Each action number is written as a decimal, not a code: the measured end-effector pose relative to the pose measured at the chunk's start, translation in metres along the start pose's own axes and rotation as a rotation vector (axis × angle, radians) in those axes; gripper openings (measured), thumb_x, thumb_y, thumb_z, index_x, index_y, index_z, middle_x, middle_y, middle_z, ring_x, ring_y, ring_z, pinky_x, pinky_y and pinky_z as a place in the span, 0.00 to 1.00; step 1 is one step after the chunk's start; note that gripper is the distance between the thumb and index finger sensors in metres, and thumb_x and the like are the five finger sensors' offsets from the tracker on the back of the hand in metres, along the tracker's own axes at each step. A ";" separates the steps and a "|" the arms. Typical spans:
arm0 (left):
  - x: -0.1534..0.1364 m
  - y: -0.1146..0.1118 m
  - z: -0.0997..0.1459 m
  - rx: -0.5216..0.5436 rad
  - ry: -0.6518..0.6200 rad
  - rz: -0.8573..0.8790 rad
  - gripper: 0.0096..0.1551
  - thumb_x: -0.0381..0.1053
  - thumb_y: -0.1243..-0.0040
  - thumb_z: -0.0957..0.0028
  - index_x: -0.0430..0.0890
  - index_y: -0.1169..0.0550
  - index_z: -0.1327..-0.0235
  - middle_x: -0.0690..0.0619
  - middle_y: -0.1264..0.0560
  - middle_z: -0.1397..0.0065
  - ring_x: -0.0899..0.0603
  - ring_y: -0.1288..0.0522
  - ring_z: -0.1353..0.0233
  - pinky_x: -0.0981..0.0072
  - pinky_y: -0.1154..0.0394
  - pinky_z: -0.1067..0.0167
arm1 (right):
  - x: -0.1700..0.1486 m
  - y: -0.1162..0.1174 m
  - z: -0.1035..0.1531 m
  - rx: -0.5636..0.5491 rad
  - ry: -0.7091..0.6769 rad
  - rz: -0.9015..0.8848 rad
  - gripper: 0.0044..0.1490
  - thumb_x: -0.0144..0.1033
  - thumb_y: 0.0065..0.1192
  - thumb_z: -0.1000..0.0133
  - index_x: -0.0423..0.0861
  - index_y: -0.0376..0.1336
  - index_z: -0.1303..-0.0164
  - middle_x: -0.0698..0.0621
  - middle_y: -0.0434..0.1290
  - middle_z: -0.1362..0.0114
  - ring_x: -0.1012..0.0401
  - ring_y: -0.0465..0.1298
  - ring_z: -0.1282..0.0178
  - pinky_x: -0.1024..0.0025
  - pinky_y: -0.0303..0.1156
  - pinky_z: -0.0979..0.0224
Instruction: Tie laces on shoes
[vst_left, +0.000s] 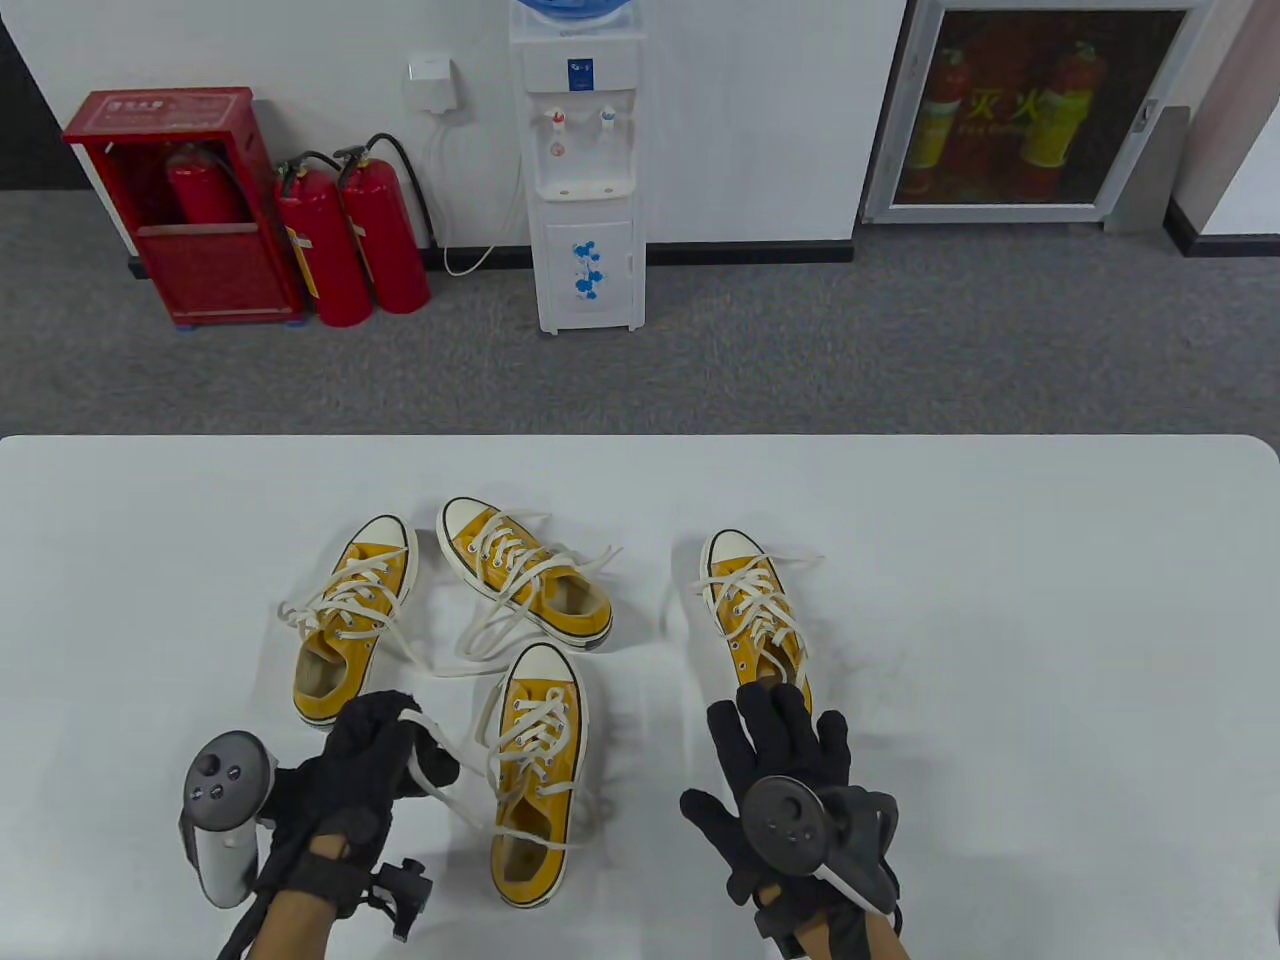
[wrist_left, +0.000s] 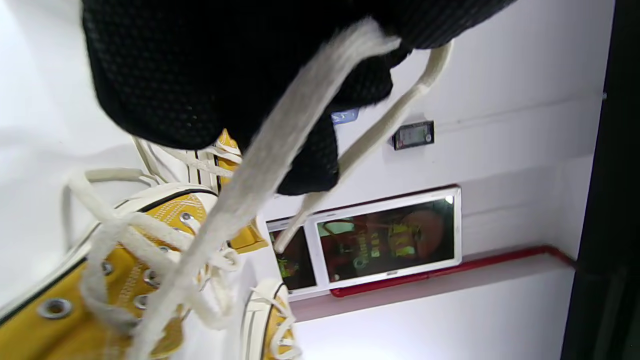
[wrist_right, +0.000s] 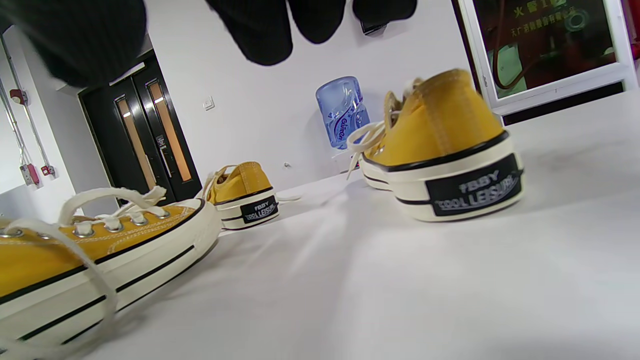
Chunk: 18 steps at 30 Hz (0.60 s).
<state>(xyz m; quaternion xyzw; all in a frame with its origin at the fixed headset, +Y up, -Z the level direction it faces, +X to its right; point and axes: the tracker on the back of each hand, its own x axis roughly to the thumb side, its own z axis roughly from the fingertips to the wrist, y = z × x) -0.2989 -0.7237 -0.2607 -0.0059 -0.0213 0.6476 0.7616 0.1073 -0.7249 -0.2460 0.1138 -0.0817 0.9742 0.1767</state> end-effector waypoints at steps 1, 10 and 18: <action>-0.001 0.001 0.000 0.003 0.004 0.021 0.24 0.56 0.48 0.46 0.54 0.31 0.37 0.54 0.19 0.42 0.49 0.08 0.58 0.47 0.13 0.52 | 0.000 0.000 0.000 0.001 0.000 0.001 0.56 0.67 0.57 0.53 0.51 0.51 0.18 0.49 0.42 0.12 0.41 0.43 0.11 0.28 0.34 0.21; -0.009 0.020 -0.001 0.037 0.035 0.201 0.25 0.54 0.48 0.45 0.53 0.34 0.35 0.53 0.23 0.40 0.55 0.12 0.69 0.64 0.11 0.72 | 0.001 0.001 0.000 0.003 -0.003 0.007 0.56 0.67 0.57 0.53 0.50 0.51 0.17 0.49 0.42 0.12 0.41 0.44 0.11 0.27 0.35 0.21; -0.010 0.055 0.004 0.187 0.029 0.035 0.25 0.55 0.42 0.46 0.56 0.32 0.36 0.55 0.21 0.39 0.57 0.15 0.77 0.70 0.15 0.81 | 0.002 -0.001 -0.001 -0.013 0.001 0.009 0.56 0.67 0.57 0.53 0.50 0.51 0.18 0.49 0.42 0.12 0.41 0.44 0.11 0.27 0.35 0.21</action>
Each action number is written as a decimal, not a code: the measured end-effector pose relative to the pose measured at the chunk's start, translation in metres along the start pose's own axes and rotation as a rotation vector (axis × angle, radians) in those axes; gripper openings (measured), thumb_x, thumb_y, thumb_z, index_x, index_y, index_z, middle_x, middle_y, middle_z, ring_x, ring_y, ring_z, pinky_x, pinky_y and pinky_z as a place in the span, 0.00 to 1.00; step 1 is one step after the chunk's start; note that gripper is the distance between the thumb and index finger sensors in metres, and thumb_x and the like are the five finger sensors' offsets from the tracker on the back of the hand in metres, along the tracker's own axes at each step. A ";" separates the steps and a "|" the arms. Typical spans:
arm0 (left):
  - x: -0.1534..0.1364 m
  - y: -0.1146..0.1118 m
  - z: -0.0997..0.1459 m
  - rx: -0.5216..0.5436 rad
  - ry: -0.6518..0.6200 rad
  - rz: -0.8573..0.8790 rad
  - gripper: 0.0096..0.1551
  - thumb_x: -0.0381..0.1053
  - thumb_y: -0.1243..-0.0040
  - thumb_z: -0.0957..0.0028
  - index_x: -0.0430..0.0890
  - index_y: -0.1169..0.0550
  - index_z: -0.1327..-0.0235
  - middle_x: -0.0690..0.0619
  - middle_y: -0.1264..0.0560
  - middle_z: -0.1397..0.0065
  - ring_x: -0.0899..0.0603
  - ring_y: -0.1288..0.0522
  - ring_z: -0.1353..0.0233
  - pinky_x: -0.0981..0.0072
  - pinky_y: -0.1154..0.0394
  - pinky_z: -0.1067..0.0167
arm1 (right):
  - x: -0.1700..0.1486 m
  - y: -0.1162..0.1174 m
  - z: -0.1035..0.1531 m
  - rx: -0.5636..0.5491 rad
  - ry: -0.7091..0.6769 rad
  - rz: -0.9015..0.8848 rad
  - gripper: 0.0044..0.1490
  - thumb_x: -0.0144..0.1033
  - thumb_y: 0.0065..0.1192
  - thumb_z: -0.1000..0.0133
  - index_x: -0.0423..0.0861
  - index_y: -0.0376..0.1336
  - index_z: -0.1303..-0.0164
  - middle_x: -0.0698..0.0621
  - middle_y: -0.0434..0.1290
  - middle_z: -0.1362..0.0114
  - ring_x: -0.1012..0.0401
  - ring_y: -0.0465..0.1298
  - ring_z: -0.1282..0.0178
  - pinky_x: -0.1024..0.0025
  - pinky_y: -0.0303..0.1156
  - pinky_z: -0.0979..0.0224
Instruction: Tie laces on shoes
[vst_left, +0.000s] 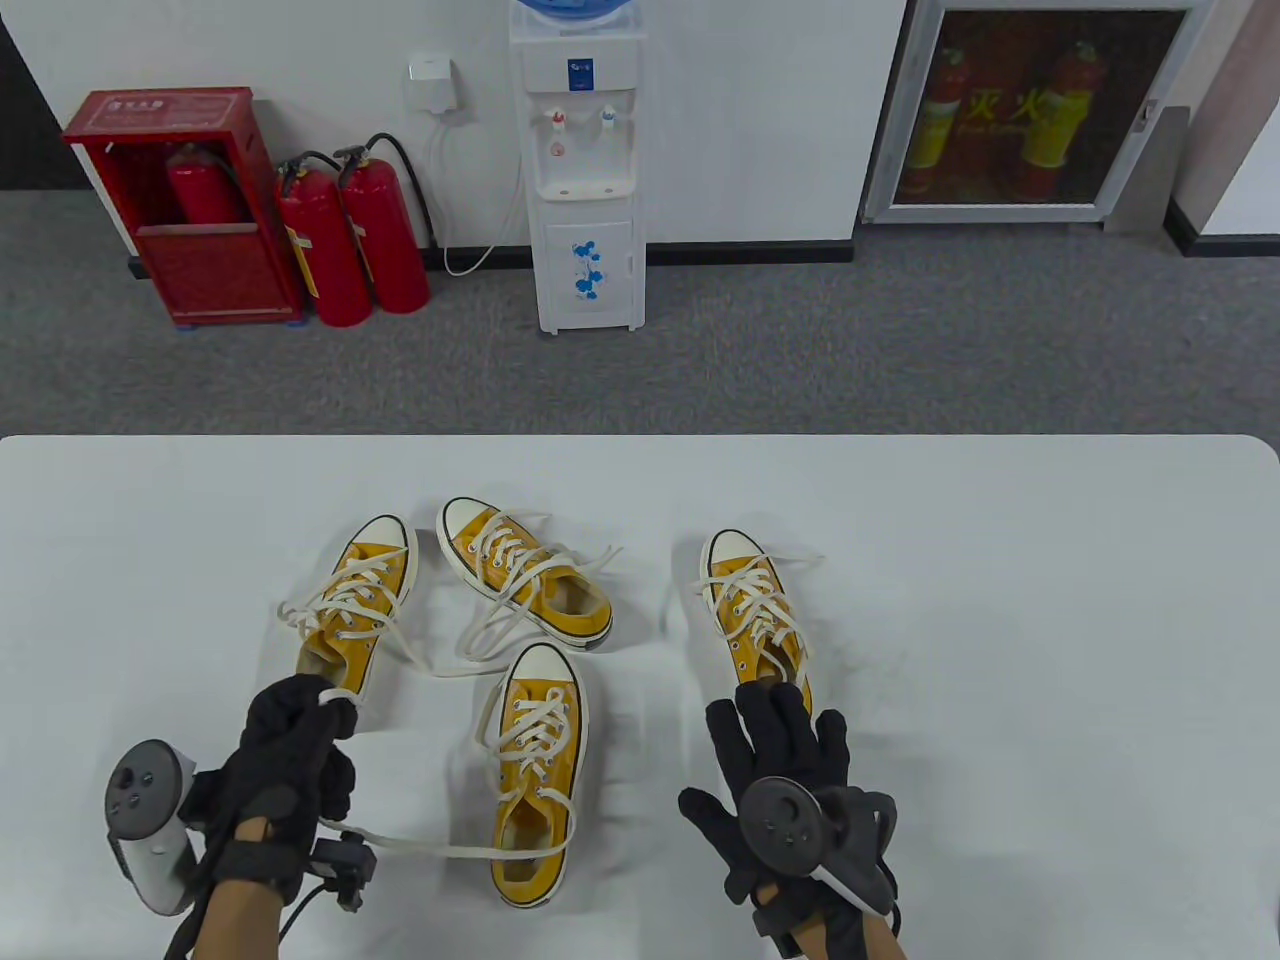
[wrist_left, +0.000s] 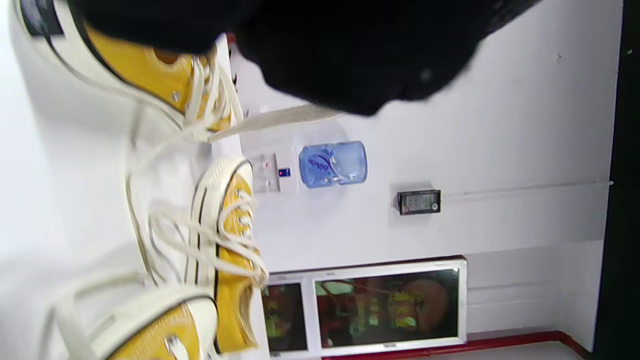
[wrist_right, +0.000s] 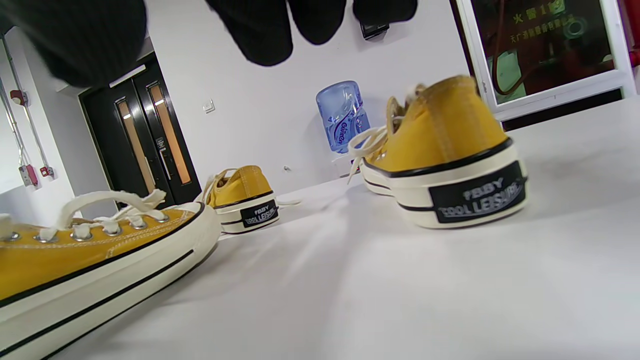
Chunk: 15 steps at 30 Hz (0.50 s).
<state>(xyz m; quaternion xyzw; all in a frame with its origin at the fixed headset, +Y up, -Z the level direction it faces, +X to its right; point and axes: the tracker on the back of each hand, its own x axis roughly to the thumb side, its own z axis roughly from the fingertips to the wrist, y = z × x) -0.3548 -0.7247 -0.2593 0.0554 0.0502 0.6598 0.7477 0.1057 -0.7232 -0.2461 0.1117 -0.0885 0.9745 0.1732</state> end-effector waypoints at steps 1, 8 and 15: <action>0.001 0.004 0.001 0.049 -0.009 -0.054 0.25 0.55 0.41 0.46 0.56 0.31 0.36 0.55 0.20 0.40 0.57 0.16 0.77 0.70 0.15 0.81 | 0.000 0.000 0.000 0.001 0.002 0.000 0.56 0.67 0.58 0.53 0.51 0.51 0.18 0.49 0.42 0.12 0.41 0.44 0.11 0.28 0.35 0.21; 0.003 0.009 0.001 0.103 -0.027 -0.201 0.25 0.55 0.39 0.47 0.56 0.30 0.37 0.55 0.19 0.41 0.58 0.17 0.79 0.70 0.15 0.82 | 0.018 -0.014 -0.008 -0.046 0.014 0.006 0.51 0.63 0.60 0.52 0.49 0.56 0.20 0.47 0.52 0.14 0.42 0.58 0.16 0.31 0.47 0.21; -0.002 0.001 -0.001 0.054 -0.012 -0.174 0.25 0.57 0.38 0.47 0.56 0.29 0.37 0.55 0.19 0.43 0.58 0.17 0.79 0.70 0.16 0.83 | 0.052 -0.018 -0.031 0.026 0.048 -0.102 0.46 0.62 0.61 0.51 0.46 0.65 0.27 0.45 0.71 0.27 0.52 0.81 0.41 0.44 0.68 0.31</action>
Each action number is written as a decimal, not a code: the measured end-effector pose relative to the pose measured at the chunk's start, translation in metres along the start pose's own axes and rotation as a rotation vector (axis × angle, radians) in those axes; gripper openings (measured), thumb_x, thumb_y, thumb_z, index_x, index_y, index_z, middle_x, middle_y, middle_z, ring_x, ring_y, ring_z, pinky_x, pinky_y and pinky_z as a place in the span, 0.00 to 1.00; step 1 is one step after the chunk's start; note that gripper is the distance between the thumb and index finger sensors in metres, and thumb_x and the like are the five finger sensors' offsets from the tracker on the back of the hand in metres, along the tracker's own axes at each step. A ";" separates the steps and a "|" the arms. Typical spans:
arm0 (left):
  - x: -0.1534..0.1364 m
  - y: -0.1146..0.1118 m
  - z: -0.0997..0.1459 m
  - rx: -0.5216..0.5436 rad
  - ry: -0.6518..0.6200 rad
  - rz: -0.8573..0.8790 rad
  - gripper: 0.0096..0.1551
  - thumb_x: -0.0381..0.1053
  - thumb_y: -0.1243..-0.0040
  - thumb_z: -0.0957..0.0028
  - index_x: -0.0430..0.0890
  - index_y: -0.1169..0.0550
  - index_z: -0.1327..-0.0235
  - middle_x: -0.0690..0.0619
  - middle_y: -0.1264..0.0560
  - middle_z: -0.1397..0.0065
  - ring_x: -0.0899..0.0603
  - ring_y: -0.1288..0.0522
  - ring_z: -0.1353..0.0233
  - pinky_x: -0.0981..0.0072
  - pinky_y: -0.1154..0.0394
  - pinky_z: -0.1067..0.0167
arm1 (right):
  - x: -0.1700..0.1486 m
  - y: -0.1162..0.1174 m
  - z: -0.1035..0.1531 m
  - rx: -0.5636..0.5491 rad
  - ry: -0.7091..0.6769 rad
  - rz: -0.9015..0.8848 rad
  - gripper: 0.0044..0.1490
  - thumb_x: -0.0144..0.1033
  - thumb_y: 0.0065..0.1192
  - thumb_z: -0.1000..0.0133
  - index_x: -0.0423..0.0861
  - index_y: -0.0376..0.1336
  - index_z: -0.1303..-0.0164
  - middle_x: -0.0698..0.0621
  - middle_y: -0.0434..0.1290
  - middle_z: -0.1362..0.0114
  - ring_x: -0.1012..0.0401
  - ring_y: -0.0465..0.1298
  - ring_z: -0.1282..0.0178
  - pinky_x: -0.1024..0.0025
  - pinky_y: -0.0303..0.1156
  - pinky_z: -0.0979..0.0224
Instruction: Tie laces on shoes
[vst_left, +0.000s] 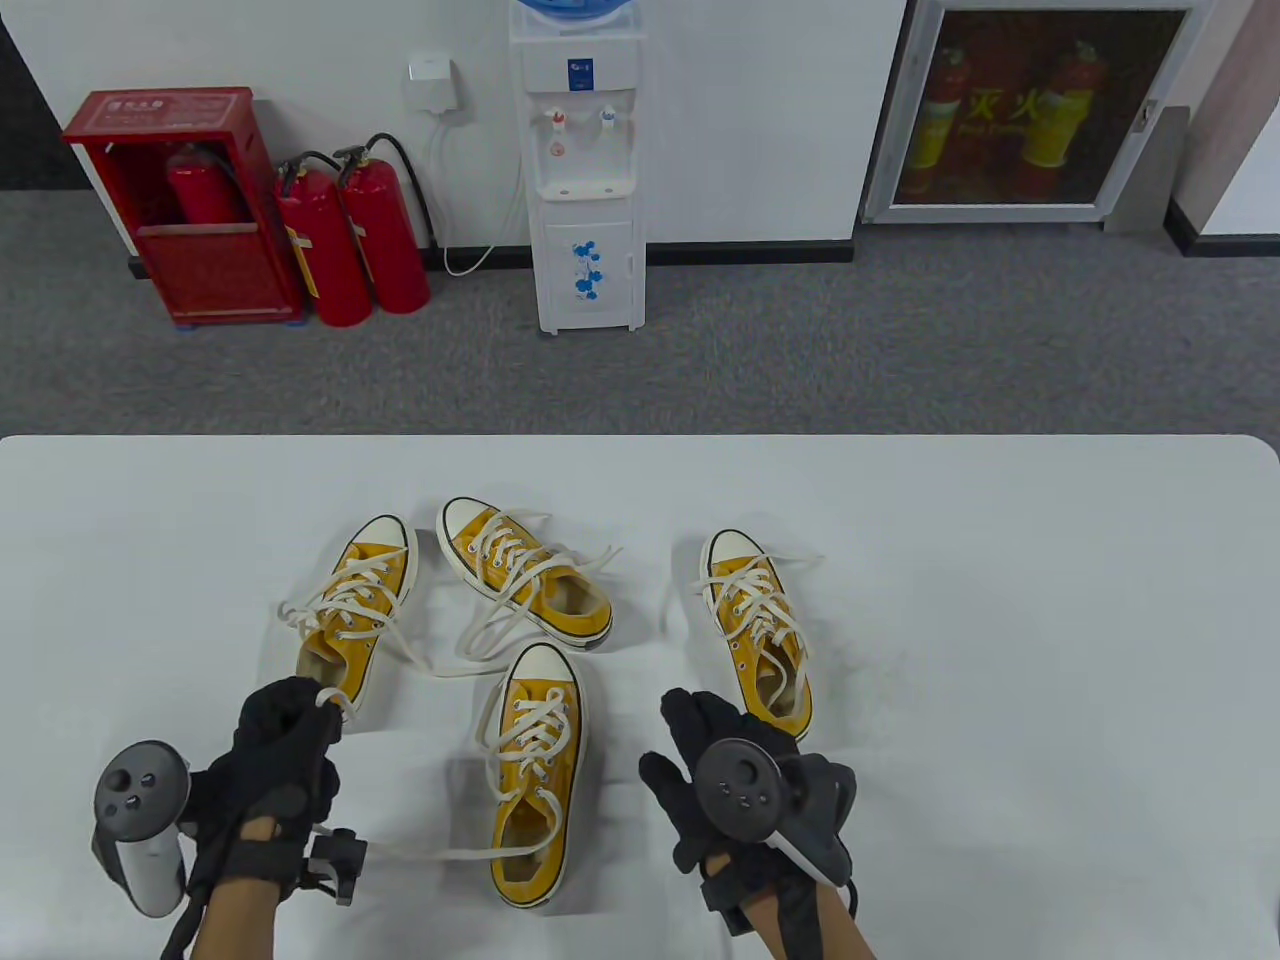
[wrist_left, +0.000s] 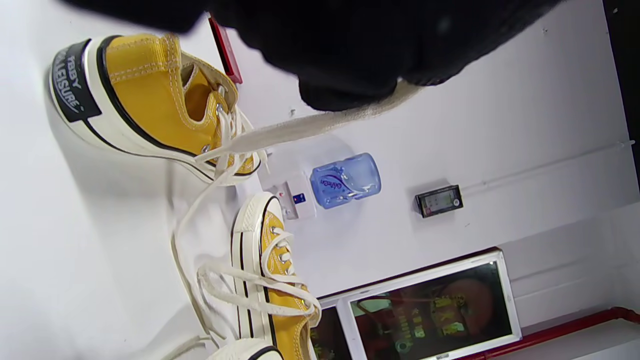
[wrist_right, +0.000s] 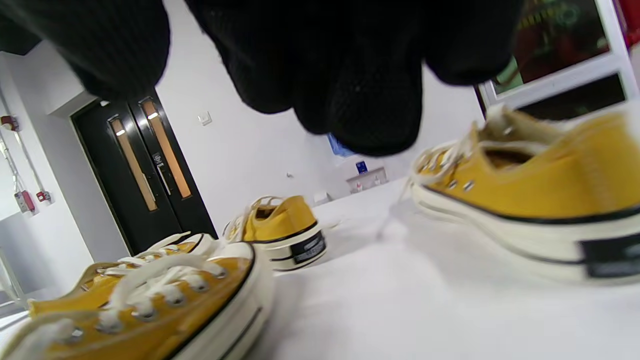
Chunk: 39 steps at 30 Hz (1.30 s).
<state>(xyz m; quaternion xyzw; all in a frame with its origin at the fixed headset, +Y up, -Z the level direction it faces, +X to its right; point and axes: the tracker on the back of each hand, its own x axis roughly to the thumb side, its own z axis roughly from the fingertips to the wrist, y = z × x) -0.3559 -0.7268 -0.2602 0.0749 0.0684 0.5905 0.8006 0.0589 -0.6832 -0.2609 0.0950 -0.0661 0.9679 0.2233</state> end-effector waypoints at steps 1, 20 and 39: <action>0.000 -0.002 0.000 -0.010 0.000 0.000 0.25 0.57 0.38 0.47 0.56 0.29 0.37 0.55 0.18 0.43 0.58 0.17 0.79 0.69 0.16 0.83 | 0.006 0.002 -0.004 0.003 0.032 -0.014 0.44 0.62 0.61 0.51 0.46 0.67 0.29 0.45 0.74 0.30 0.53 0.82 0.45 0.45 0.70 0.33; 0.002 -0.014 0.000 -0.069 -0.001 -0.035 0.27 0.59 0.37 0.48 0.55 0.28 0.37 0.56 0.17 0.47 0.58 0.17 0.81 0.69 0.15 0.84 | 0.027 0.090 -0.055 0.273 0.362 -0.172 0.45 0.71 0.62 0.55 0.45 0.74 0.44 0.45 0.66 0.27 0.52 0.74 0.38 0.43 0.63 0.29; -0.005 -0.028 0.000 -0.184 0.077 0.171 0.31 0.59 0.37 0.47 0.53 0.31 0.32 0.56 0.18 0.44 0.58 0.17 0.79 0.69 0.15 0.82 | 0.008 0.062 -0.035 0.114 0.174 -0.853 0.26 0.48 0.71 0.50 0.47 0.72 0.46 0.46 0.66 0.25 0.49 0.75 0.31 0.37 0.60 0.26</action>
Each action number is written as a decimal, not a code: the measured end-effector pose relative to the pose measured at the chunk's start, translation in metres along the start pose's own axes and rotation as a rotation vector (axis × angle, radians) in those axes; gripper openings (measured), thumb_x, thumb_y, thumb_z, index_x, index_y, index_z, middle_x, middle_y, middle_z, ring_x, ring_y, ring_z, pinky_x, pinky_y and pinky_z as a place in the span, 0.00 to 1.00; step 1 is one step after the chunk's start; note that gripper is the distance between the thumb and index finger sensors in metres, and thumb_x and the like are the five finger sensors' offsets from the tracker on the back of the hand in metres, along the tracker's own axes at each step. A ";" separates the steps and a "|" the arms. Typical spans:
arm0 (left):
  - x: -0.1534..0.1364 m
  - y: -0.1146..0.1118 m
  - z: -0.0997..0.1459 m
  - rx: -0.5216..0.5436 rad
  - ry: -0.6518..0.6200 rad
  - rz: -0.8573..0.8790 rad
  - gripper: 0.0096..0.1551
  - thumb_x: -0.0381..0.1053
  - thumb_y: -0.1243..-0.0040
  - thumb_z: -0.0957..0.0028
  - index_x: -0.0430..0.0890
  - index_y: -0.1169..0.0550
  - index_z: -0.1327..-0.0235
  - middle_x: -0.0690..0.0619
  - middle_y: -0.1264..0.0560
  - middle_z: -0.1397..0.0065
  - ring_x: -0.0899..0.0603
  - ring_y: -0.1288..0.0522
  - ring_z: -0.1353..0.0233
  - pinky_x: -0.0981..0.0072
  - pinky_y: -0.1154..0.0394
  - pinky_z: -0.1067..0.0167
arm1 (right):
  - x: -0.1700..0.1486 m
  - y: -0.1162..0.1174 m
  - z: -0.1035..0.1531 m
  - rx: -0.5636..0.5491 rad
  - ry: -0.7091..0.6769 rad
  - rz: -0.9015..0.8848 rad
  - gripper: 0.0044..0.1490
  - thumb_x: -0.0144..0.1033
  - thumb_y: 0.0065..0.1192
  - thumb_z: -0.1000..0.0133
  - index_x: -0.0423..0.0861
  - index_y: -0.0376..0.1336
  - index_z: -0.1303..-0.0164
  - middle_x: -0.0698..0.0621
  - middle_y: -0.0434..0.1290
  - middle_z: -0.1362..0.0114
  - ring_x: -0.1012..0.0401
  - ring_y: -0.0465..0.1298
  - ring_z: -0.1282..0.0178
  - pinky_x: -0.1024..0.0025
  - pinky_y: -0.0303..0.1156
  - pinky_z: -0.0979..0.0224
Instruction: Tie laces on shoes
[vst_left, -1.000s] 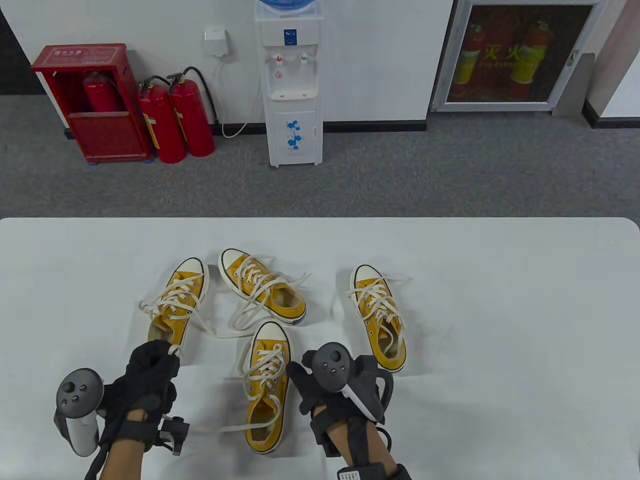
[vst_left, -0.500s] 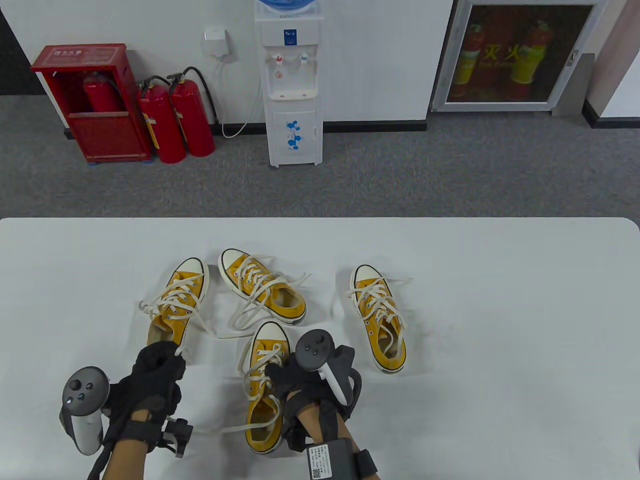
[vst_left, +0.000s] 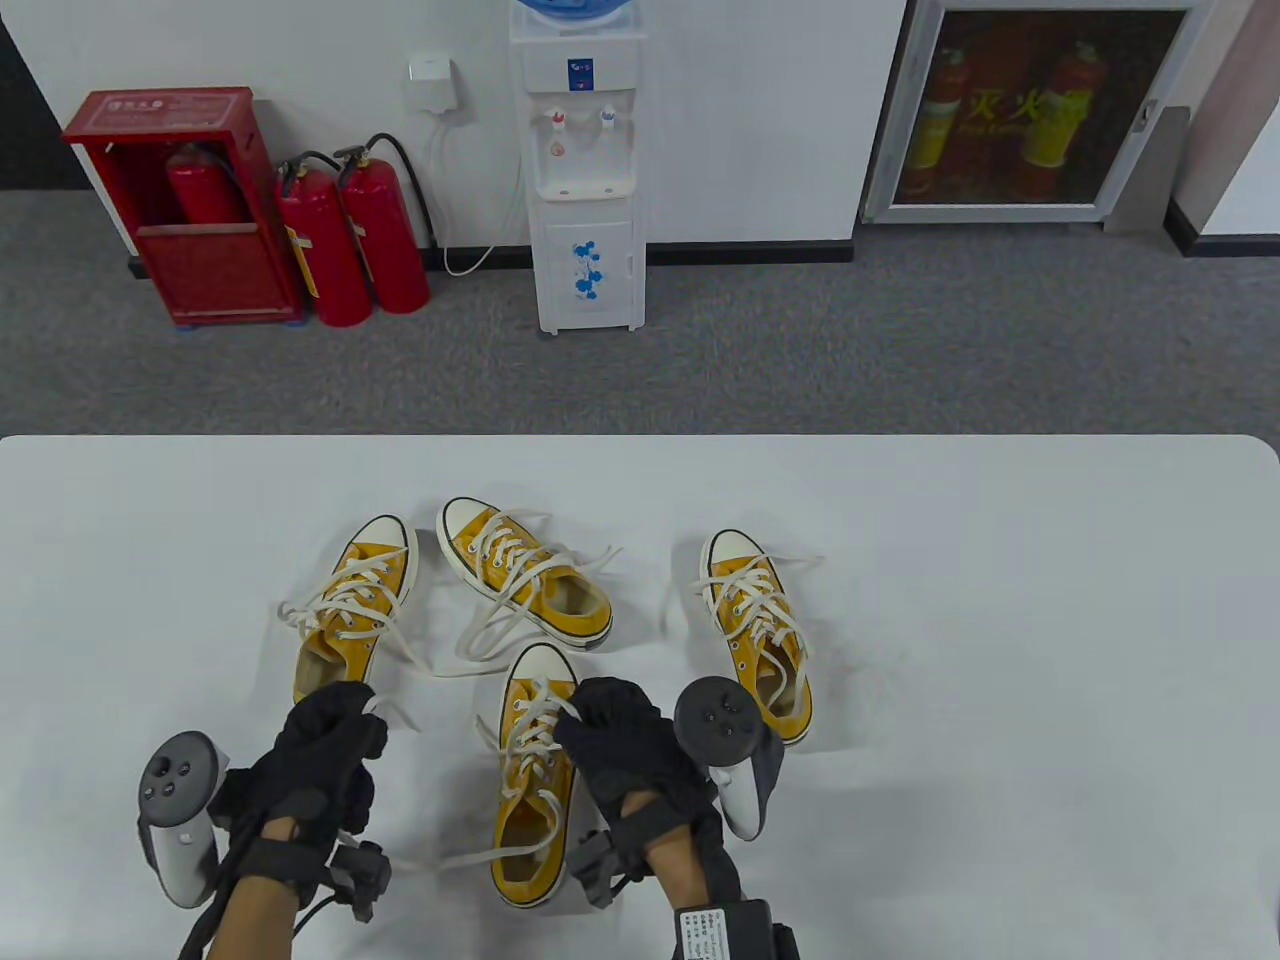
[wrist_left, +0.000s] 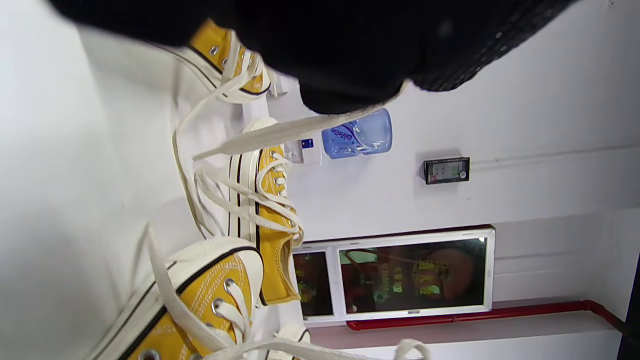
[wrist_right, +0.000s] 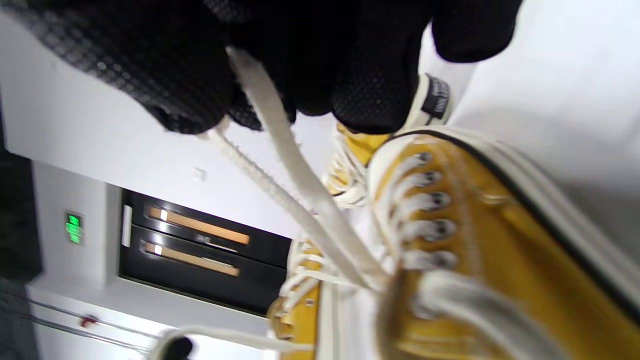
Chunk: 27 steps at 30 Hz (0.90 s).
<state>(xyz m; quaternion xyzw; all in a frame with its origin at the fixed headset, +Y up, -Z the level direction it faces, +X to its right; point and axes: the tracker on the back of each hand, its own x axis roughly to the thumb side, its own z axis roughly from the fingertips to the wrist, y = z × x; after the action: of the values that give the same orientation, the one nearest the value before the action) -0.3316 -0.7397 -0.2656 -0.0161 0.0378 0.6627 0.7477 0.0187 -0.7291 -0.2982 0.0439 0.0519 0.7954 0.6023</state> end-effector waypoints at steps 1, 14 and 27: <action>-0.001 -0.001 0.000 -0.010 0.003 0.017 0.32 0.59 0.37 0.47 0.53 0.31 0.31 0.55 0.18 0.43 0.58 0.16 0.79 0.69 0.15 0.81 | 0.002 -0.003 0.001 -0.008 -0.016 -0.023 0.26 0.47 0.71 0.50 0.47 0.72 0.46 0.46 0.66 0.25 0.49 0.75 0.31 0.36 0.59 0.26; -0.001 -0.017 -0.001 -0.109 -0.014 0.097 0.37 0.58 0.38 0.46 0.53 0.36 0.25 0.54 0.21 0.34 0.56 0.15 0.72 0.66 0.15 0.74 | 0.030 -0.040 0.026 -0.136 -0.270 -0.022 0.24 0.42 0.70 0.50 0.54 0.73 0.42 0.49 0.72 0.29 0.53 0.81 0.41 0.40 0.64 0.27; 0.016 -0.065 0.006 -0.355 -0.145 -0.051 0.45 0.61 0.38 0.46 0.53 0.44 0.20 0.51 0.30 0.23 0.52 0.16 0.62 0.62 0.16 0.64 | 0.060 -0.013 0.045 -0.071 -0.516 0.325 0.25 0.44 0.74 0.53 0.51 0.76 0.45 0.50 0.82 0.49 0.60 0.81 0.64 0.44 0.70 0.32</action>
<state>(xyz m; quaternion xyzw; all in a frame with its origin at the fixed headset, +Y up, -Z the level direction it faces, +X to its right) -0.2655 -0.7315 -0.2626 -0.1008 -0.1340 0.6392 0.7505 0.0213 -0.6668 -0.2551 0.2310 -0.1381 0.8453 0.4616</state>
